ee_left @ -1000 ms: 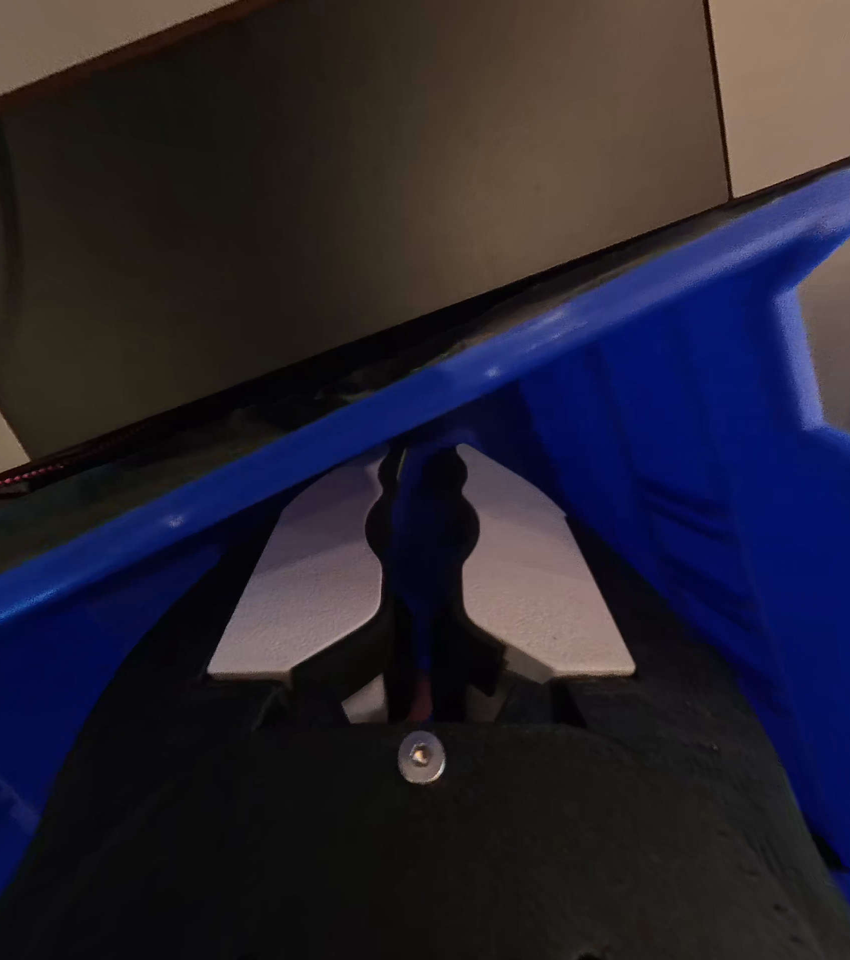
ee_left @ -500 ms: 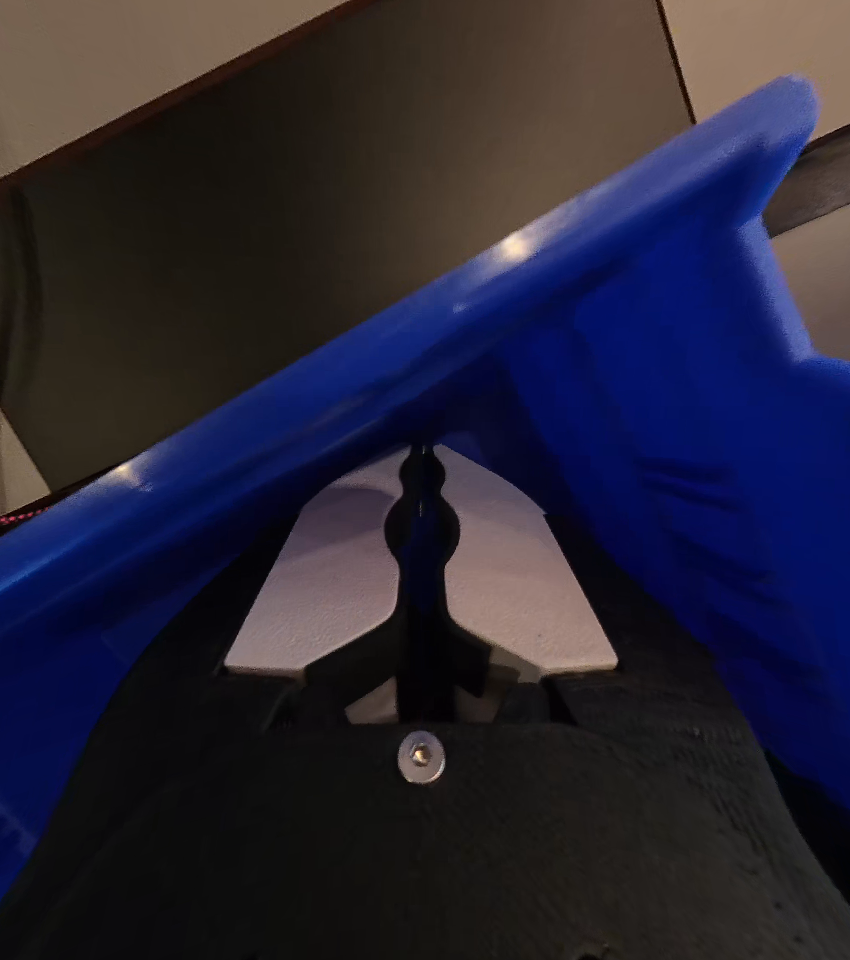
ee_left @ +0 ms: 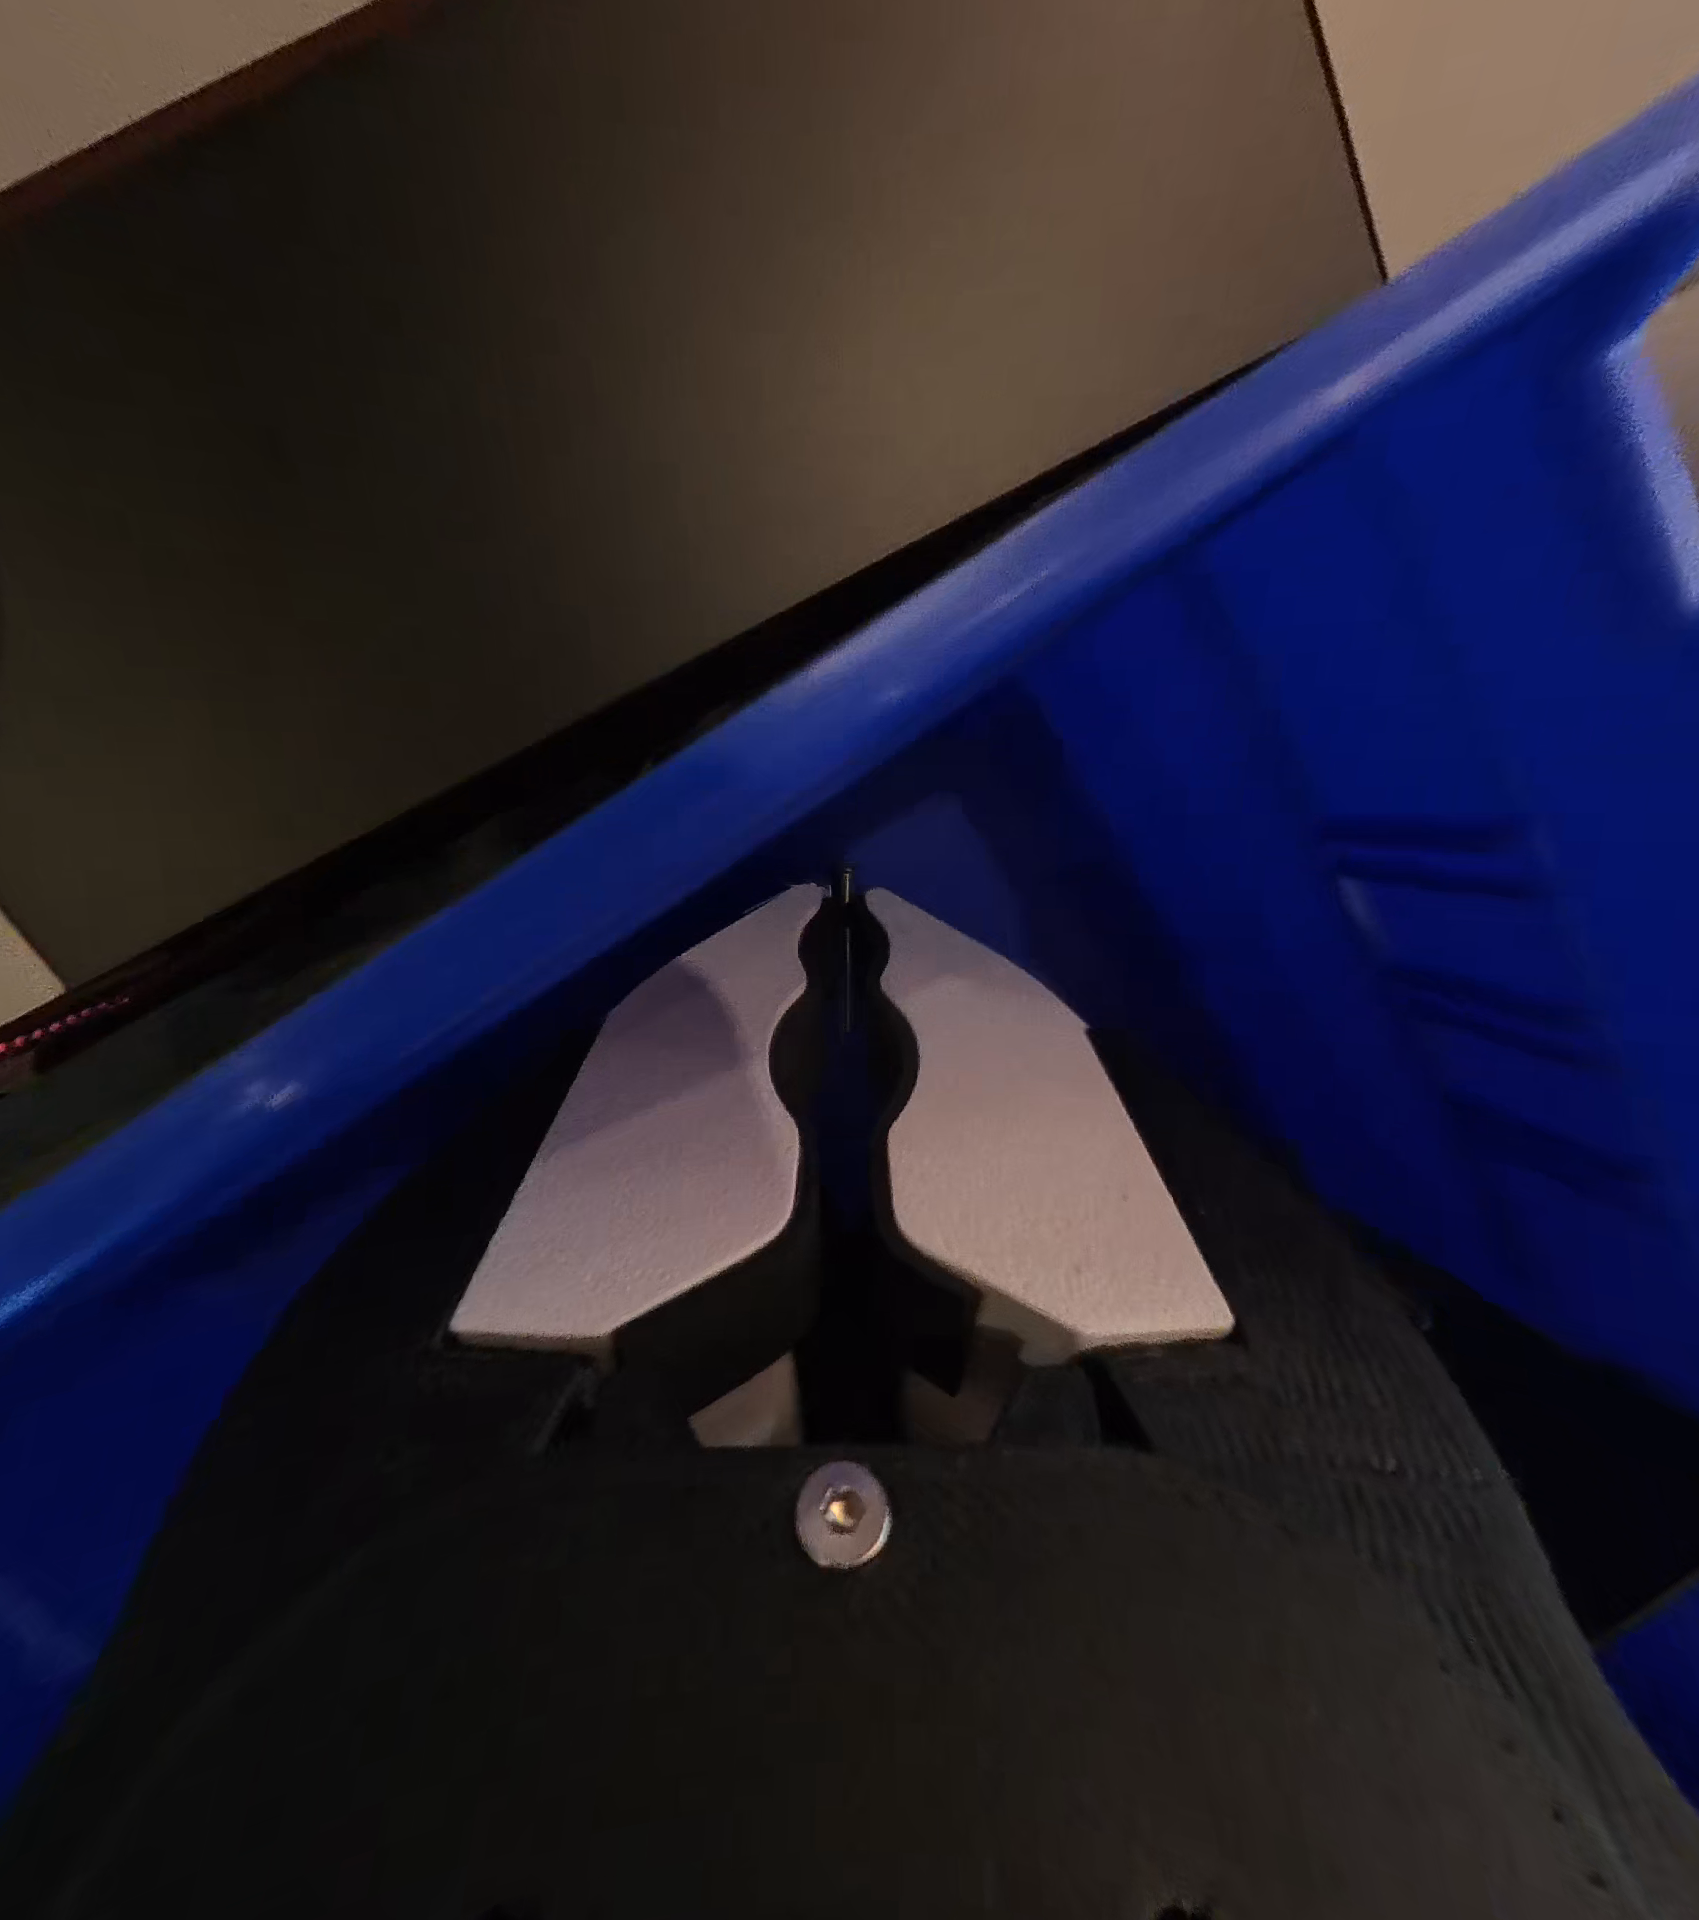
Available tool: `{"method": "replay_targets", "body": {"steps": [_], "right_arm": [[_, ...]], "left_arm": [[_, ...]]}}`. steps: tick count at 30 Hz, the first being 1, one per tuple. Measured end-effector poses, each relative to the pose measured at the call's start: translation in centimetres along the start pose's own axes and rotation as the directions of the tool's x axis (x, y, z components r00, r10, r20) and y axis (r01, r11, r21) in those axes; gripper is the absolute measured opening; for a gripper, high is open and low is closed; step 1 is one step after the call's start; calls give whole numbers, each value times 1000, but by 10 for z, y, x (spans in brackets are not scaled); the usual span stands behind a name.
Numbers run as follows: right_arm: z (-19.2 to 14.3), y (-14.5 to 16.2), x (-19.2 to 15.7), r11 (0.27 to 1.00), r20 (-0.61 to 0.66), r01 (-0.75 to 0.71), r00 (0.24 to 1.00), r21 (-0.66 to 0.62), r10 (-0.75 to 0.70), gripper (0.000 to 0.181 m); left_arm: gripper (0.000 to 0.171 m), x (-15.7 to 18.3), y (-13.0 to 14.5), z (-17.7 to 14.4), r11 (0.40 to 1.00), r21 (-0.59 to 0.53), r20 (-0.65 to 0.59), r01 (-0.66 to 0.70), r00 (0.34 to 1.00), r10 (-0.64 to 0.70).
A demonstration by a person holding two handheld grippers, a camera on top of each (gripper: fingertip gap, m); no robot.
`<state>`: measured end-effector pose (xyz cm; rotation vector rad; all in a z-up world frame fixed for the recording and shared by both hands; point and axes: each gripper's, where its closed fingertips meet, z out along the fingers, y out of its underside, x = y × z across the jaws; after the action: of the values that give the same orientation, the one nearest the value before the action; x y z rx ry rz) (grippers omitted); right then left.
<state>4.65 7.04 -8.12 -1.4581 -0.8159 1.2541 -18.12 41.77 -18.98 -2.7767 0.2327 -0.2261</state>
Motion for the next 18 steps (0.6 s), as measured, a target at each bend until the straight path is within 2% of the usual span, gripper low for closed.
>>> {"method": "replay_targets", "body": {"steps": [6, 9, 14, 18], "right_arm": [[1, 0, 1, 1000, -1, 2, 1000, -3, -2, 9], [2, 1, 2, 1000, -3, 10, 1000, -10, -10, 8], [6, -4, 8, 999, -10, 25, 1000, -39, -25, 9], [12, -13, 13, 997, -8, 30, 999, -66, -30, 11]], "left_arm": [[3, 2, -5, -15, 1000, 20, -64, -1, 998, 2], [3, 8, -9, -29, 998, 35, -90, -43, 995, 46], [2, 25, -16, -73, 989, 114, -169, -99, 978, 118], [2, 45, -2, -114, 970, 150, -245, -190, 944, 223]]}}
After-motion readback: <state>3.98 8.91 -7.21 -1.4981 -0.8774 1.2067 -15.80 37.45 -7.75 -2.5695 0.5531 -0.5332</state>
